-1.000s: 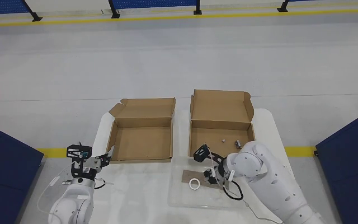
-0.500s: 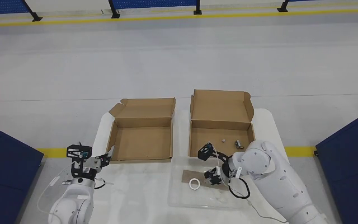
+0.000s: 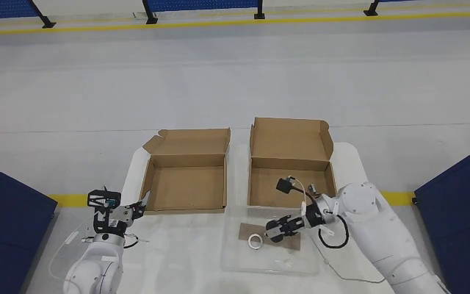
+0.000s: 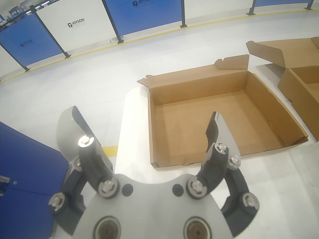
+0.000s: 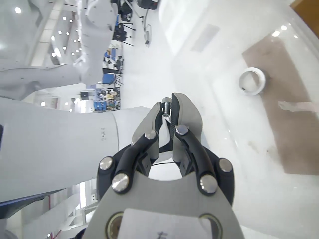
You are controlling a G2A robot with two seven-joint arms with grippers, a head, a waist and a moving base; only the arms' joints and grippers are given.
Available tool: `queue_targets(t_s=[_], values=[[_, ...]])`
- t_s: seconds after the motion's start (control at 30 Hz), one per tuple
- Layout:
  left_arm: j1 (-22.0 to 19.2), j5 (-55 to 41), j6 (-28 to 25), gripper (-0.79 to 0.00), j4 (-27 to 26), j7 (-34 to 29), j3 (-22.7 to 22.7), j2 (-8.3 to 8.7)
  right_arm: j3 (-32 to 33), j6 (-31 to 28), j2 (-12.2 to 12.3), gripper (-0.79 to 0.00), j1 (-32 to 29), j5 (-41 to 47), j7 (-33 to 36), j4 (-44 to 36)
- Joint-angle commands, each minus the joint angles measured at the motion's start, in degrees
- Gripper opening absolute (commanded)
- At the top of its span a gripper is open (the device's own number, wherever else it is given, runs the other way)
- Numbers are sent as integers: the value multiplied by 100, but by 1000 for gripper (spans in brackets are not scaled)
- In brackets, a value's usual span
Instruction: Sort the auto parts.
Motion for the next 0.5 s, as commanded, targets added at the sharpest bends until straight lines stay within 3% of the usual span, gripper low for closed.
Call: queue_targets(t_s=[0.0, 0.47], values=[[0, 0, 0, 0, 0, 0, 0, 0, -189, 0, 77, -785, 73, 433, 0, 93], [0, 0, 0, 0, 0, 0, 0, 0, -272, 45, 109, -785, 92, 690, -81, 137]])
